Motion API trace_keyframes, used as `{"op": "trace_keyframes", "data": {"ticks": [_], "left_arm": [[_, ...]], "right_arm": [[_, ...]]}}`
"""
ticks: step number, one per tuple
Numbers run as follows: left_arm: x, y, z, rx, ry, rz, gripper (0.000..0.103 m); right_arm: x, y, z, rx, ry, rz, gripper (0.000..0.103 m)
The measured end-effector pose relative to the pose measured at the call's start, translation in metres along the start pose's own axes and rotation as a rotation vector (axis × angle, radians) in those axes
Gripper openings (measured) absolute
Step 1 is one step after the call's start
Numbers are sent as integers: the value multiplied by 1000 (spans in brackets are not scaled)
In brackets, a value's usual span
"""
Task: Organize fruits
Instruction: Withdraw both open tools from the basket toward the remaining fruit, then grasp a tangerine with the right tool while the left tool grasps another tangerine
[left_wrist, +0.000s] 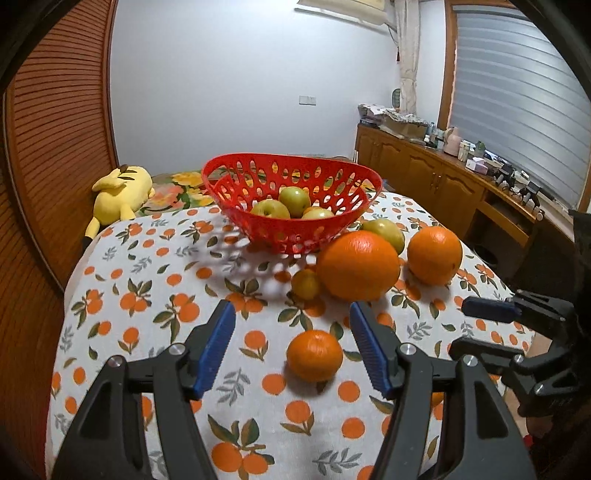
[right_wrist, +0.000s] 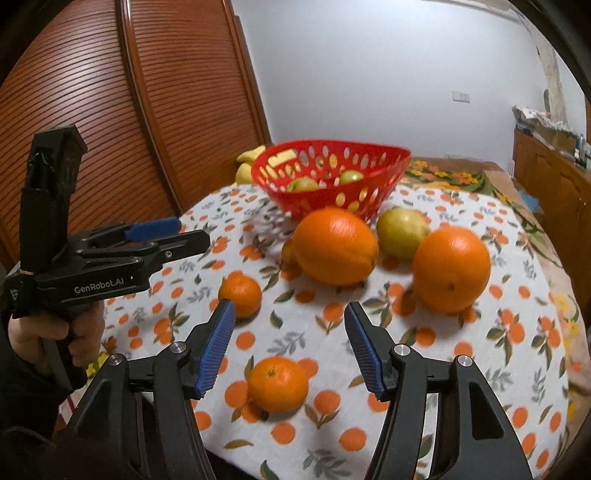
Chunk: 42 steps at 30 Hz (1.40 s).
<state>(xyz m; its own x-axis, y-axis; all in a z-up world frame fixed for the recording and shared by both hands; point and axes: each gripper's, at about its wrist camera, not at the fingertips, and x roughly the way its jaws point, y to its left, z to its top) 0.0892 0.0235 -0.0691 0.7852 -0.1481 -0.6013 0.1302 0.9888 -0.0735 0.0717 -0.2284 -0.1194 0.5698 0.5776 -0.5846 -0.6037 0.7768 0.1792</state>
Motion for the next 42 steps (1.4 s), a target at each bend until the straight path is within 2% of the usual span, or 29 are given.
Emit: {"op": "trace_keyframes", "data": {"ticks": [4, 9, 15, 20, 26, 33, 42], "left_arm": [[4, -2, -10, 3, -3, 8, 64], [13, -2, -22, -13, 22, -21, 64], [28, -5, -33, -24, 86, -36, 64], [31, -7, -35, -32, 91, -75, 64], [38, -7, -35, -37, 103, -81, 64], [54, -6, -36, -48, 143, -88, 53], [66, -8, -36, -47, 166, -91, 52]], "right_arm": [[8, 3, -12, -6, 25, -1, 63], [18, 5, -26, -6, 59, 4, 63], [26, 6, -35, -4, 89, 14, 63], [29, 5, -38, 0, 99, 19, 63], [31, 3, -43, 4, 113, 24, 63], [34, 1, -46, 13, 121, 35, 48], [30, -1, -47, 24, 106, 47, 47]]}}
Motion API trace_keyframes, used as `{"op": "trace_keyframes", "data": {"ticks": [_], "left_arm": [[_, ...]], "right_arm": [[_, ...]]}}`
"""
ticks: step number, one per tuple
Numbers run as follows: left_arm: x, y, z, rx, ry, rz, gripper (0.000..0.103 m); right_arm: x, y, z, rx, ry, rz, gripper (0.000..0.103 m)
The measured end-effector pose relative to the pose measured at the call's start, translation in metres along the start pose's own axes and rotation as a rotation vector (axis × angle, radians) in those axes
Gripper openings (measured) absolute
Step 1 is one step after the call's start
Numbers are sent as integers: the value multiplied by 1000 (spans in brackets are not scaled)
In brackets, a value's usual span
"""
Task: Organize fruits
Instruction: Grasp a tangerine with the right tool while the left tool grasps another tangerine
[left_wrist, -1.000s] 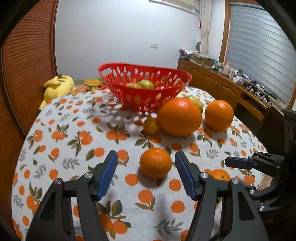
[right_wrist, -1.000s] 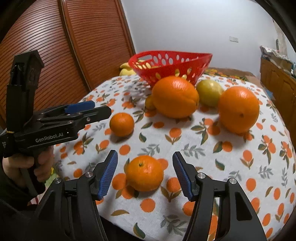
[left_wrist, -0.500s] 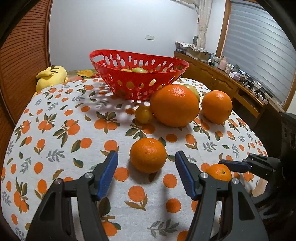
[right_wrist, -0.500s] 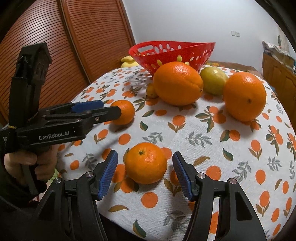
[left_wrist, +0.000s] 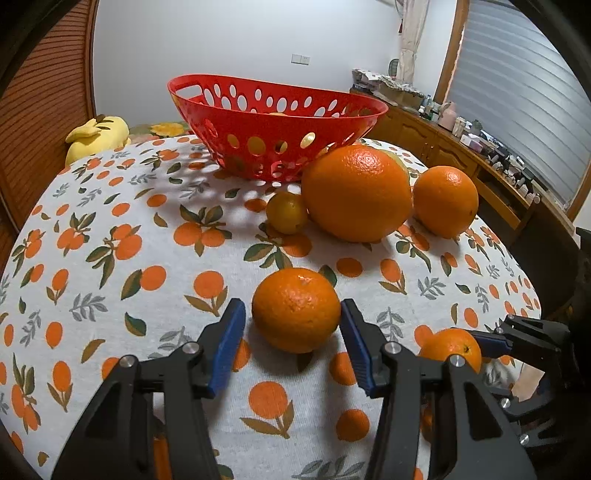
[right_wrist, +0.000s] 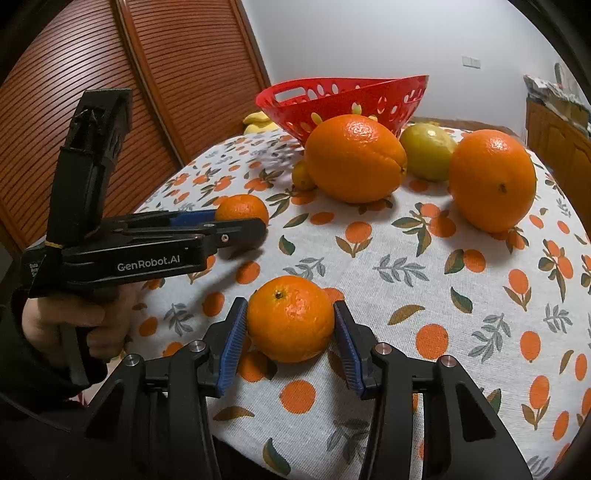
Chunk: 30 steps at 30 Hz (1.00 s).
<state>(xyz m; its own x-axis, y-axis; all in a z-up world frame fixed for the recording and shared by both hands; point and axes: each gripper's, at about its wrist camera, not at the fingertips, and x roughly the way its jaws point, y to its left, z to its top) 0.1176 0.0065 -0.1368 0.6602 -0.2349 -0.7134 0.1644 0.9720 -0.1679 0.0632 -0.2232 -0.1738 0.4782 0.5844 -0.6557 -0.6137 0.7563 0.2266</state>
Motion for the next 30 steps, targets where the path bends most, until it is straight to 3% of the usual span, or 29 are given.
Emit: {"op": "trace_keyframes", "data": {"ticks": [9, 30], "left_arm": [[3, -4, 2, 18, -5, 11, 46], [2, -5, 2, 29, -13, 18, 46]], "right_arm": [[-3, -3, 2, 6, -38, -35, 46], [-2, -14, 3, 34, -64, -69, 46]]}}
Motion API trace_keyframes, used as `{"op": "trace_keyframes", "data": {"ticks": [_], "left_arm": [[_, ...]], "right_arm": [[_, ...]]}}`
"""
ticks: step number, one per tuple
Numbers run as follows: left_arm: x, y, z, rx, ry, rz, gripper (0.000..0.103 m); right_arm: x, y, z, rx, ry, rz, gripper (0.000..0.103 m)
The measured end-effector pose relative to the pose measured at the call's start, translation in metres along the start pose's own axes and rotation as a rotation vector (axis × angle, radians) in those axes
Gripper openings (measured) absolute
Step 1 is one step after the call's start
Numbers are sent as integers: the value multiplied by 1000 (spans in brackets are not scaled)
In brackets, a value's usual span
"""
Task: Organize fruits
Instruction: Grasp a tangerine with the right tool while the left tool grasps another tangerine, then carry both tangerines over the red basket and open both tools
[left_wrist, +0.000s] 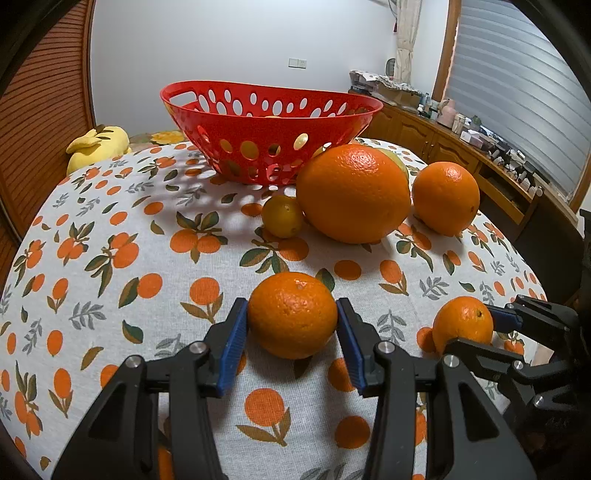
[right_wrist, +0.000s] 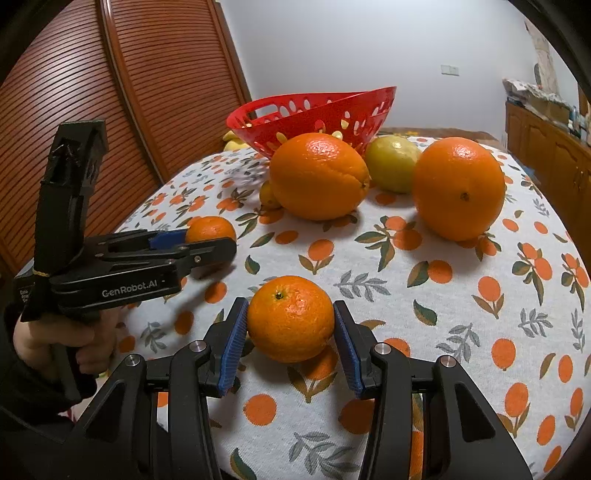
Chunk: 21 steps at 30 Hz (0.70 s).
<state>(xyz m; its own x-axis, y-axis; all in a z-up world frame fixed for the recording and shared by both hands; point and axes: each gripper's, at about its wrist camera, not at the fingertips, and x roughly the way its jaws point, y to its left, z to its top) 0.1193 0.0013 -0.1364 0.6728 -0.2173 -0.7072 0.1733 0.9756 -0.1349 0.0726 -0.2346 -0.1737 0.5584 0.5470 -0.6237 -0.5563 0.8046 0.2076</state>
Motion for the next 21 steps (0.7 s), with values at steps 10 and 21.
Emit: {"op": "trace_keyframes", "data": {"ticks": [10, 21], "left_arm": [[-2, 2, 0, -14, -13, -18, 45], [-14, 1, 6, -11, -44, -37, 45]], "right_arm": [[-5, 0, 11, -23, -17, -8, 46], [-26, -10, 33, -21, -77, -30, 46]]}}
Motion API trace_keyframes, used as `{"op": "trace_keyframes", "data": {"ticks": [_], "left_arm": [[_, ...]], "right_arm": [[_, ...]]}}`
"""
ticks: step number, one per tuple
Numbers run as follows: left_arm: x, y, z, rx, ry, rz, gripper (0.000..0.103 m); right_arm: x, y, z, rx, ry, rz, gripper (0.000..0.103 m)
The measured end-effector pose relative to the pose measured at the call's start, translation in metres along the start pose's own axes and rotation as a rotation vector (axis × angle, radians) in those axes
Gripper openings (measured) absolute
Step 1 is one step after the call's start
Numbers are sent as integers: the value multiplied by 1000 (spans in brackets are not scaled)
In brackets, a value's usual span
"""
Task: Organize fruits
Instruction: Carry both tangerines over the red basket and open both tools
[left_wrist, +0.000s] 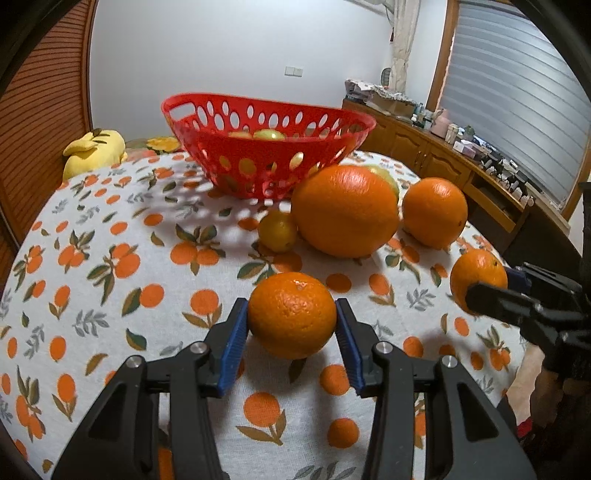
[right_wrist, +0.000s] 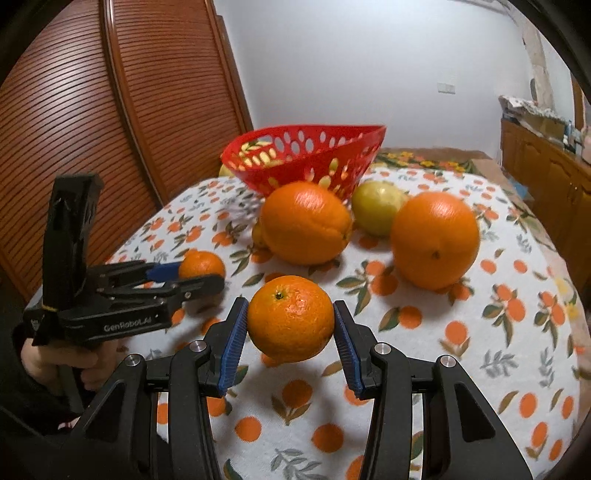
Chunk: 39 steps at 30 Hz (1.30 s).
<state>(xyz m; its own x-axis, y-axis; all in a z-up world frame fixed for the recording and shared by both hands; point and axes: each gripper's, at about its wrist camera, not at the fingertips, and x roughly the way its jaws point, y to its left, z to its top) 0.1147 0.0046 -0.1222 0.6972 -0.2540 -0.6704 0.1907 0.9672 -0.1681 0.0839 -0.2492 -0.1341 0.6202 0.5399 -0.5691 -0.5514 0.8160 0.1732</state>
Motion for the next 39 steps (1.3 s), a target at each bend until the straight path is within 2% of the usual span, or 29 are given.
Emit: {"op": "trace_keyframes", "data": {"ticks": [11, 22, 29, 39], "left_arm": [[-40, -8, 42, 32, -108, -20, 45], [-58, -12, 77, 62, -179, -19, 45], [-50, -4, 90, 51, -188, -7, 45], [-15, 12, 111, 26, -161, 7, 45]], "right_arm": [[-24, 2, 41, -49, -84, -20, 46], [-31, 11, 78, -125, -126, -9, 46], [-11, 6, 97, -156, -115, 10, 46], [29, -10, 124, -192, -71, 33, 46]]}}
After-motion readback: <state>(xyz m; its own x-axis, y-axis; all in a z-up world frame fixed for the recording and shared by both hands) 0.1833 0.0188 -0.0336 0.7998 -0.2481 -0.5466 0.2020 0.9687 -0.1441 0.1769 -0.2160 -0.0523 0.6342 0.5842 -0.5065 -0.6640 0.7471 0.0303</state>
